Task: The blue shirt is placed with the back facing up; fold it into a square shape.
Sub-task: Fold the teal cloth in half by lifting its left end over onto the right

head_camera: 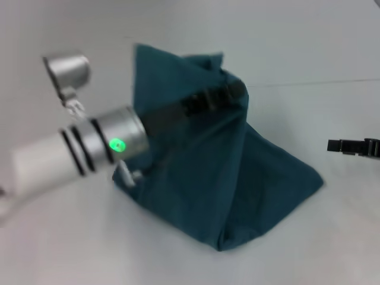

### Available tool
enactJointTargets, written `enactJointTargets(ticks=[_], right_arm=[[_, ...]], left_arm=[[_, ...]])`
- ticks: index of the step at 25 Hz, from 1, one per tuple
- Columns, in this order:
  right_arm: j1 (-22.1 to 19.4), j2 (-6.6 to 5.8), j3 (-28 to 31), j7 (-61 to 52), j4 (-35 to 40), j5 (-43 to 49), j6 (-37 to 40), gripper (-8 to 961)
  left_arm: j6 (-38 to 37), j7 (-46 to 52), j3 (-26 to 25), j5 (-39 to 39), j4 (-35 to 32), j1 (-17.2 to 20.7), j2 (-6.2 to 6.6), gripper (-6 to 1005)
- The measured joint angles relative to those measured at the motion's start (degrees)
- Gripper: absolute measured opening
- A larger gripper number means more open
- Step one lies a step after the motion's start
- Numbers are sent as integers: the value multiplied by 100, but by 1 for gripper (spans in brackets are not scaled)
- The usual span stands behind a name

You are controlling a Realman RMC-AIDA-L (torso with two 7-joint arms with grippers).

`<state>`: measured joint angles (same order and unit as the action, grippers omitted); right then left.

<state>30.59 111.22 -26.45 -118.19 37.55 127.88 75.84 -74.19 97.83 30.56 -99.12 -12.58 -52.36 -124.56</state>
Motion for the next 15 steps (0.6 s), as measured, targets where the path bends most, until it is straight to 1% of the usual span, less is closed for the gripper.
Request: enactJointTargets(ticks=[1,4,5,7,8,9,11,13,15], right_arm=[[-3,0,-18,5,3,0,-4,634],[-3,-2,-90,15,13,0,-31,635],[10,-2,-118,17,14,1,-32,635],[39,-3,-164,17,15,5,-37,635],[60,-4,-198,4,15,7,-49,635],[70,-4,-219,-7,15,7,-59,635],[90,-4,-267,-30,15,9,-105,635],[94,-10,-297,-48,15,9,-170,635],[76,-25,-306,-95,17,9,-254,635]], left_arm=[[308,-289,-14,152,372,-74,-7,42],[814,-1147,-116,672,1233,-204,-9,42],[940,-1651,-312,844,1622,-243,-9,42],[1069,-2413,-700,943,2114,-264,-10,42],[1152,-2965,-1015,907,2429,-254,-11,75],[1195,-3246,-1175,844,2597,-244,-12,109],[1236,-3473,-1282,733,2708,-238,-12,175],[1219,-3454,-1326,648,2765,-224,-12,242],[1144,-3429,-1348,556,2787,-202,-13,279]])
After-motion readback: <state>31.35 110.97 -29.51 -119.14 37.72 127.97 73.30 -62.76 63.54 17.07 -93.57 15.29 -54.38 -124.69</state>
